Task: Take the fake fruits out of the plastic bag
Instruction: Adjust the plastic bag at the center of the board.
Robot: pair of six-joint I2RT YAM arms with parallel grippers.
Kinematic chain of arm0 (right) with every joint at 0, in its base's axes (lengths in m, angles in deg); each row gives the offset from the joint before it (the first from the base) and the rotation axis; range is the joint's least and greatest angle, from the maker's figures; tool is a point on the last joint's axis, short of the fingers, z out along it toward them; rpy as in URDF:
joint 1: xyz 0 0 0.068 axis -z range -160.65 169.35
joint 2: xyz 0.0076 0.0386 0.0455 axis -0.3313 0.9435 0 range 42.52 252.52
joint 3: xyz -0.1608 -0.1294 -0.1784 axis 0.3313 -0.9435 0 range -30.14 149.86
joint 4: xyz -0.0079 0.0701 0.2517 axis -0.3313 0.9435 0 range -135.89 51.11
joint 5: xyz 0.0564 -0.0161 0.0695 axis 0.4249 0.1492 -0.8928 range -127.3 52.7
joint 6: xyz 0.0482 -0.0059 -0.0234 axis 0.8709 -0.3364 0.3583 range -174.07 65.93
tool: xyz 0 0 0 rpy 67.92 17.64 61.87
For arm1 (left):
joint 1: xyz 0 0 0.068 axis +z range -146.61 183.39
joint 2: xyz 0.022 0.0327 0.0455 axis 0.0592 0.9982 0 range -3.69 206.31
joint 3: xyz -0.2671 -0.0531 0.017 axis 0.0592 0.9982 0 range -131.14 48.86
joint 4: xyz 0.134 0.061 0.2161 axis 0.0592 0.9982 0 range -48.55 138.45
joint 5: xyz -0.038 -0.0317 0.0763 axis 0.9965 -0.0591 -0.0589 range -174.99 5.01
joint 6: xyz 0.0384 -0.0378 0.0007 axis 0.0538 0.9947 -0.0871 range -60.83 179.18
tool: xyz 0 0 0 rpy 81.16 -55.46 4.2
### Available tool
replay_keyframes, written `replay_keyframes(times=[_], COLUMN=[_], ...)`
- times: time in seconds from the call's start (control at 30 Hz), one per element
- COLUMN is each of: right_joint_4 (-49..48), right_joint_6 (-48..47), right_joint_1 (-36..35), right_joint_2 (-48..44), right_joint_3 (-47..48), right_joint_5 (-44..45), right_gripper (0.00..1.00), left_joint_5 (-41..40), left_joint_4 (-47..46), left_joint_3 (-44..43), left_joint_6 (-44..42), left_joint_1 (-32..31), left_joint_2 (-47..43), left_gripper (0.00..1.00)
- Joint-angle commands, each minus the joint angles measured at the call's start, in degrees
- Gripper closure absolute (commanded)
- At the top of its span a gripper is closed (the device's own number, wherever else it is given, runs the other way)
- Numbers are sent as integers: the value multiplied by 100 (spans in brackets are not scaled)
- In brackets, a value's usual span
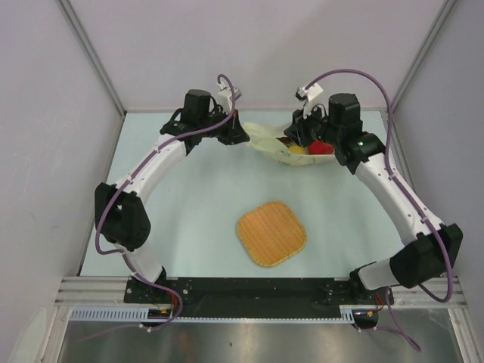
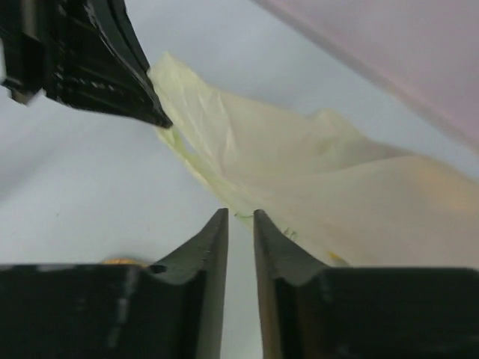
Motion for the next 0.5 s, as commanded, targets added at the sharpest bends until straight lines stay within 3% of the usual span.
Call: replay_keyframes(times=[0.0, 0.07, 0.23, 0.47], right_joint_4=[475, 511, 335, -1016], right_joint_6=[-265, -352, -520, -791], right_joint_1=[-2, 7, -2, 428], right_joint_2=[219, 281, 710, 2081], right_joint_3=[93, 67, 5, -48], right_joint_5=[-353, -301, 866, 2089], right_gripper=[81, 83, 88, 92], left_joint_5=[237, 254, 395, 668], left_joint_4=[-134, -178, -222, -47], left_joint_3=[-337, -372, -451, -452], left_joint_6=[250, 312, 391, 146], left_joint_1=[-7, -7, -33, -33], left_joint_2=[-140, -114, -113, -157], left_gripper=[100, 100, 100, 100])
